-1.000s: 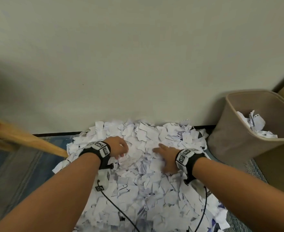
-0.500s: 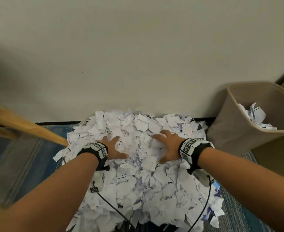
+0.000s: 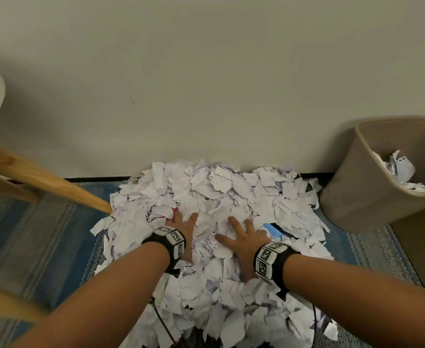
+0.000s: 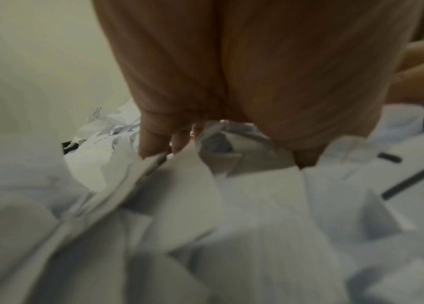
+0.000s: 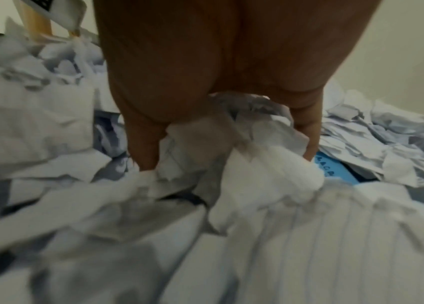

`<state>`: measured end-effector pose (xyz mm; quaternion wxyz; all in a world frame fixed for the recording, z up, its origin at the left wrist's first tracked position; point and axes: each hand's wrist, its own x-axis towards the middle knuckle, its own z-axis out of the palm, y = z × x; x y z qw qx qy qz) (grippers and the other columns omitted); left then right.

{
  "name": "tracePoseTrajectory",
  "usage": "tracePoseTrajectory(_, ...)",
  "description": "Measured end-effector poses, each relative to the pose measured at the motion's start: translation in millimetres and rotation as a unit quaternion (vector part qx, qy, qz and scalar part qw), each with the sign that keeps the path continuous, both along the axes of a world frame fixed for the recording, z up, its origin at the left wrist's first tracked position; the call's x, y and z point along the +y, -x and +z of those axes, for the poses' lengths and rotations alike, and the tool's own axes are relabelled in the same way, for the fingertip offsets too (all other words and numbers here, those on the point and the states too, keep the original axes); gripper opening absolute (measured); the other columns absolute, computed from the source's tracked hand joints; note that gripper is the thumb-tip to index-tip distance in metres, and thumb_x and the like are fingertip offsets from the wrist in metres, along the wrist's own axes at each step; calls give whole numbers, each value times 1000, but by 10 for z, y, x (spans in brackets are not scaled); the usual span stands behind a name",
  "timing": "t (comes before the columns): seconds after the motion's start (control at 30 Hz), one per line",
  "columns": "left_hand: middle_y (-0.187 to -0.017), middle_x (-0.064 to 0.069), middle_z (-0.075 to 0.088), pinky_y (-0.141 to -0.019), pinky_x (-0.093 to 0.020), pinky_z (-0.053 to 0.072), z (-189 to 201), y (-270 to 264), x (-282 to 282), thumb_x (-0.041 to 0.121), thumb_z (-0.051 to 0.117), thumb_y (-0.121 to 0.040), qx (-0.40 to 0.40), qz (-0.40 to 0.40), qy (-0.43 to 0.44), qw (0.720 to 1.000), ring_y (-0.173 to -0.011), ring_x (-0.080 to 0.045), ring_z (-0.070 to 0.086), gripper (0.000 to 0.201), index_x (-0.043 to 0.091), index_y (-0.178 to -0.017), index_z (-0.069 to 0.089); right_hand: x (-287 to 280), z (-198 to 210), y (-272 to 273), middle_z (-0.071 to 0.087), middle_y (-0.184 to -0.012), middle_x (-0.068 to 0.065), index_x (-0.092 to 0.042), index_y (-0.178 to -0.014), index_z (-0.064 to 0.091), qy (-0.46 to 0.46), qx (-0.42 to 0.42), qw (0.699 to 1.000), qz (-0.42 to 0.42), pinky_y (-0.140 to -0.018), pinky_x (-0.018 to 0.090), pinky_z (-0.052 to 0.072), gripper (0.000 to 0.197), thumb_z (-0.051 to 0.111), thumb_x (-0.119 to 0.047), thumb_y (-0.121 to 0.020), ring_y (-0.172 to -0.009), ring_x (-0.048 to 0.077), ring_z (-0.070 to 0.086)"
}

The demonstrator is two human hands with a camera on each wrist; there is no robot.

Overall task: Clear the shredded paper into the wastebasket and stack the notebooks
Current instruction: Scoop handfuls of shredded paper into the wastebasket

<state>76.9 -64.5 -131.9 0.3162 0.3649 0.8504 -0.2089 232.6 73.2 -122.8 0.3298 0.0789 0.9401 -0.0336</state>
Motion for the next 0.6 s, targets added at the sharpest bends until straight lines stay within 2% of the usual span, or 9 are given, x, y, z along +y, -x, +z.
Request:
tracePoseTrajectory(0.1, -152, -26, 0, -104, -52, 39, 11, 8, 10, 46, 83, -65, 16, -7, -28, 999, -133, -47, 29, 122, 26, -150, -3, 78, 27, 43, -6, -155, 8, -42, -145, 15, -8, 32, 999, 4, -93, 57, 48, 98, 79, -34, -71, -136, 46, 18)
tracePoseTrajectory(0.2, -140, -19, 31, -90, -43, 49, 113, 101, 50, 29, 75, -78, -14, -17, -69, 997, -117, -38, 51, 91, 24, -146, 16, 180, 107, 119, 20, -145, 13, -30, -139, 34, 1, 46, 999, -15, -87, 51, 53, 69, 70, -17, -81, -123, 41, 37)
tracePoseTrajectory(0.3, -130, -15, 48, -85, -35, 49, 182, 205, 126, 22, 68, -85, -28, -21, -87, 996, -113, -31, 56, 70, 19, -143, 29, 308, 215, 179, 40, -126, 11, -22, -128, 48, 32, 56, 996, -58, -84, 45, 54, 50, 69, -17, -83, -107, 35, 55)
tracePoseTrajectory(0.37, -129, -14, 51, -89, -34, 49, 198, 249, 181, 20, 62, -89, -26, -19, -97, 995, -113, -30, 56, 56, 16, -138, 37, 403, 275, 194, 46, -122, 11, -19, -128, 53, 46, 65, 993, -91, -86, 41, 52, 46, 68, -16, -84, -105, 34, 58)
tracePoseTrajectory(0.47, -126, -12, 55, -86, -33, 50, 236, 321, 255, 17, 57, -89, -10, -14, -134, 991, -109, -29, 58, 37, 15, -125, 50, 546, 368, 213, 52, -118, 9, -18, -123, 58, 59, 102, 983, -143, -86, 34, 48, 41, 69, -17, -83, -105, 31, 58)
tracePoseTrajectory(0.6, -121, -11, 59, -86, -33, 51, 322, 427, 375, 13, 57, -86, 4, -3, -170, 985, -107, -29, 59, 34, 12, -120, 54, 717, 503, 261, 61, -113, 12, -14, -117, 61, 60, 160, 964, -202, -85, 31, 45, 32, 57, -10, -86, -107, 31, 58)
